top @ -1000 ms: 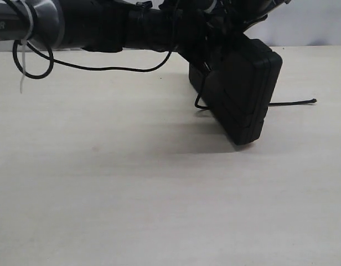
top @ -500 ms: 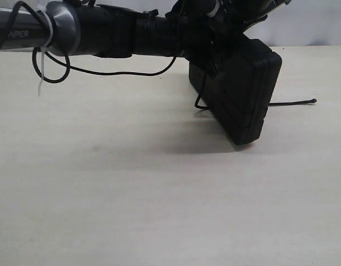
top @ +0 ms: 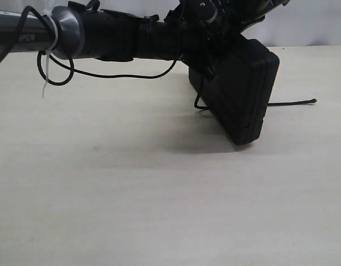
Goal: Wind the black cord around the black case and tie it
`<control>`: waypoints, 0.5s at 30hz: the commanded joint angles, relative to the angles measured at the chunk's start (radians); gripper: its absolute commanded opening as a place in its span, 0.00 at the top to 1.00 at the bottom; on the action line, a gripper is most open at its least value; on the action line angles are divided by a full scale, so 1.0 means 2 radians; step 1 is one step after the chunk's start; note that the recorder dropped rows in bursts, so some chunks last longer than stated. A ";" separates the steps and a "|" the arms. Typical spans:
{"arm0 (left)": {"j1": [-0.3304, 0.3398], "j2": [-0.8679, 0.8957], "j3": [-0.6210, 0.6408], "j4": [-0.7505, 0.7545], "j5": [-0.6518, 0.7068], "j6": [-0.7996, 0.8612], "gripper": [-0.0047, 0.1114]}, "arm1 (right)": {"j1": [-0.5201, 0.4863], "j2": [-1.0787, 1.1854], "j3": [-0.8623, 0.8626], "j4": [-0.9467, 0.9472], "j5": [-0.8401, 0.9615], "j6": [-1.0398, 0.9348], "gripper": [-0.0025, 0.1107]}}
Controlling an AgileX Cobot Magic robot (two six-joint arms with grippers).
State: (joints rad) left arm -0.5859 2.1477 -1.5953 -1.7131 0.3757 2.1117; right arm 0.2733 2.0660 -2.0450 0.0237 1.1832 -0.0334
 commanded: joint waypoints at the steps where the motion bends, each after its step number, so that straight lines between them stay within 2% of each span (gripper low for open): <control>1: -0.003 -0.008 0.000 0.023 -0.030 -0.014 0.37 | 0.004 0.008 0.008 0.019 0.019 0.010 0.94; 4: -0.003 -0.053 0.026 0.169 -0.041 -0.107 0.37 | 0.004 0.008 0.008 0.018 0.019 0.010 0.94; 5: -0.003 -0.064 0.034 0.186 -0.055 -0.123 0.37 | 0.004 0.008 0.008 0.018 0.019 0.010 0.94; 6: -0.003 -0.080 0.053 0.188 -0.098 -0.126 0.37 | 0.004 0.008 0.008 0.018 0.019 0.010 0.92; 8: -0.003 -0.091 0.083 0.188 -0.152 -0.126 0.37 | 0.003 0.008 0.008 0.018 0.019 0.010 0.73; 9: -0.003 -0.092 0.094 0.182 -0.148 -0.126 0.37 | 0.003 0.008 0.008 0.018 0.019 0.010 0.65; 10: -0.003 -0.092 0.098 0.182 -0.130 -0.127 0.38 | 0.003 0.008 0.008 0.018 0.019 0.010 0.62; 11: -0.004 -0.092 0.098 0.183 -0.117 -0.127 0.41 | 0.003 0.008 0.008 0.018 0.019 0.010 0.62; 15: -0.004 -0.091 0.098 0.183 -0.094 -0.127 0.71 | 0.003 0.008 0.008 0.018 0.019 0.010 0.62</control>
State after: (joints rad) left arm -0.5903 1.9755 -1.4010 -1.3383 0.1728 1.8666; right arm 0.2748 2.0693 -2.0425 0.0498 1.1980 -0.0158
